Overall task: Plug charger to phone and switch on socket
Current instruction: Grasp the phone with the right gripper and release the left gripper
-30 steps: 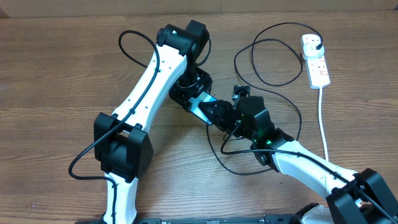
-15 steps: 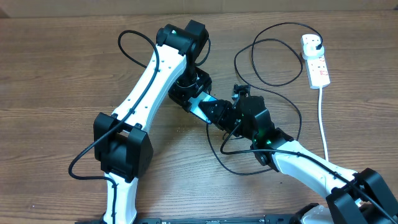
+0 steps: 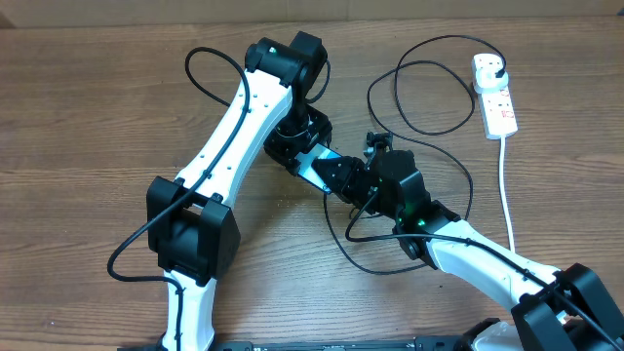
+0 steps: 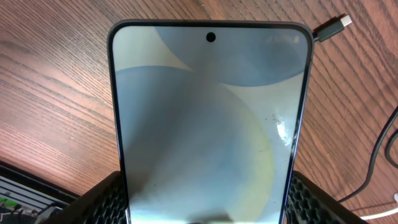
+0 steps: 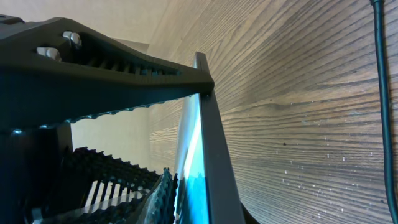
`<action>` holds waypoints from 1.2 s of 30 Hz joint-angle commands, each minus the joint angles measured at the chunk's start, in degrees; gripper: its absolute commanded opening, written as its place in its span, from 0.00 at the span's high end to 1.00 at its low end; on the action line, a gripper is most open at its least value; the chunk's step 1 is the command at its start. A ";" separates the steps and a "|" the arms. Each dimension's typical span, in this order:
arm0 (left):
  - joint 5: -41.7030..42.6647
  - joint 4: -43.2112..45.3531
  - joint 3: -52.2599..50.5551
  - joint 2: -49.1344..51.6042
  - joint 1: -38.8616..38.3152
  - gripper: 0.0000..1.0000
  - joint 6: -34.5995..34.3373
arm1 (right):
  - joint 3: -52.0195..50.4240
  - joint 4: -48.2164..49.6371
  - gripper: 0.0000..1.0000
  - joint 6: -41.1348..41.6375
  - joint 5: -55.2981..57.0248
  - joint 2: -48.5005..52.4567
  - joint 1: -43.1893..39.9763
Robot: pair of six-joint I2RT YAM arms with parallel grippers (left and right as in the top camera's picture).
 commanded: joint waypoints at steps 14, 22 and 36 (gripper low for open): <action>0.33 -0.35 0.81 0.07 -0.22 0.96 -0.94 | 1.38 2.19 0.87 -0.57 0.55 -0.04 0.28; 0.31 -0.17 0.81 0.07 -0.20 0.95 -0.94 | 1.38 2.19 0.91 -0.57 0.55 -0.04 0.28; 3.26 0.13 0.83 0.04 8.96 0.96 15.67 | 1.38 1.97 0.96 -0.50 4.37 -0.04 -0.87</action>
